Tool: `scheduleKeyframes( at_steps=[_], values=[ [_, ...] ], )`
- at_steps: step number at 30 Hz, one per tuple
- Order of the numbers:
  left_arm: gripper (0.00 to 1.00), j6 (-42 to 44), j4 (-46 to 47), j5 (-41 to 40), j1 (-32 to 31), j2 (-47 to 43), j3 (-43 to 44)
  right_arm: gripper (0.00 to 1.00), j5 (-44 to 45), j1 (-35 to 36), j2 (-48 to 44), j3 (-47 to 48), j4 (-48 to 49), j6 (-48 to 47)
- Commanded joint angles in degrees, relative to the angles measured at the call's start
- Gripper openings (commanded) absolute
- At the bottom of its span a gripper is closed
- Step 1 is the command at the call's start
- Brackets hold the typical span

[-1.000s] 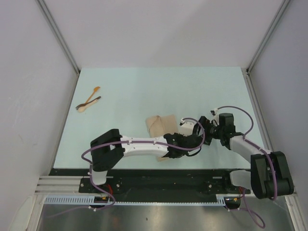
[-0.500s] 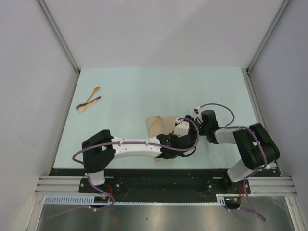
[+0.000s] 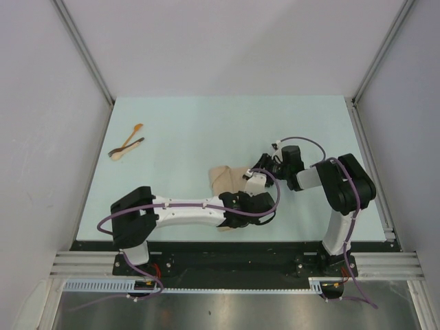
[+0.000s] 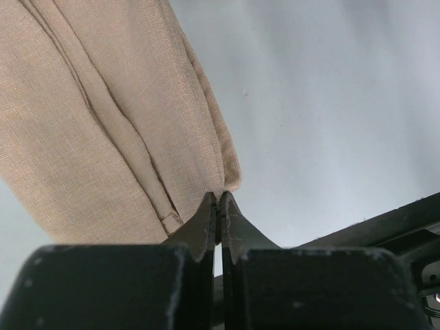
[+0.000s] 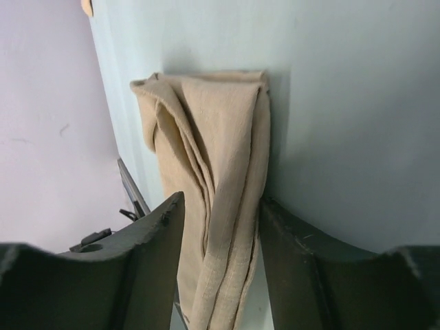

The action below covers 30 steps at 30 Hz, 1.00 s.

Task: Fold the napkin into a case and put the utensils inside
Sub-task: Fold the 2/3-rectangle-folded napkin at the center of the board.

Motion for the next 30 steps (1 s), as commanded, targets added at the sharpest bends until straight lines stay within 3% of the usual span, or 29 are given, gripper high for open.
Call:
scheduleKeyframes(
  at_steps=[1,4,13,18,30],
  values=[
    [0.00,-0.9,0.2,0.1,0.1,-3.0,-0.4,0.50,0.9,-1.4,2.5,2.4,2.0,-1.5],
    [0.00,-0.8,0.9,0.4,0.1,-3.0,-1.0,0.44,0.9,-2.0,2.8,3.5,1.2,-2.9],
    [0.00,-0.4,7.0,3.6,0.0,-3.6,-4.5,0.01,0.5,-2.2,2.1,7.5,-3.7,-6.9],
    [0.00,-1.8,10.4,4.6,0.1,-3.9,-5.6,0.00,4.1,-1.6,-1.1,10.1,-12.5,-12.5],
    [0.00,-6.3,19.3,2.6,0.0,-11.8,-18.4,0.00,11.9,4.4,-4.4,17.9,-26.9,-16.2]
  ],
)
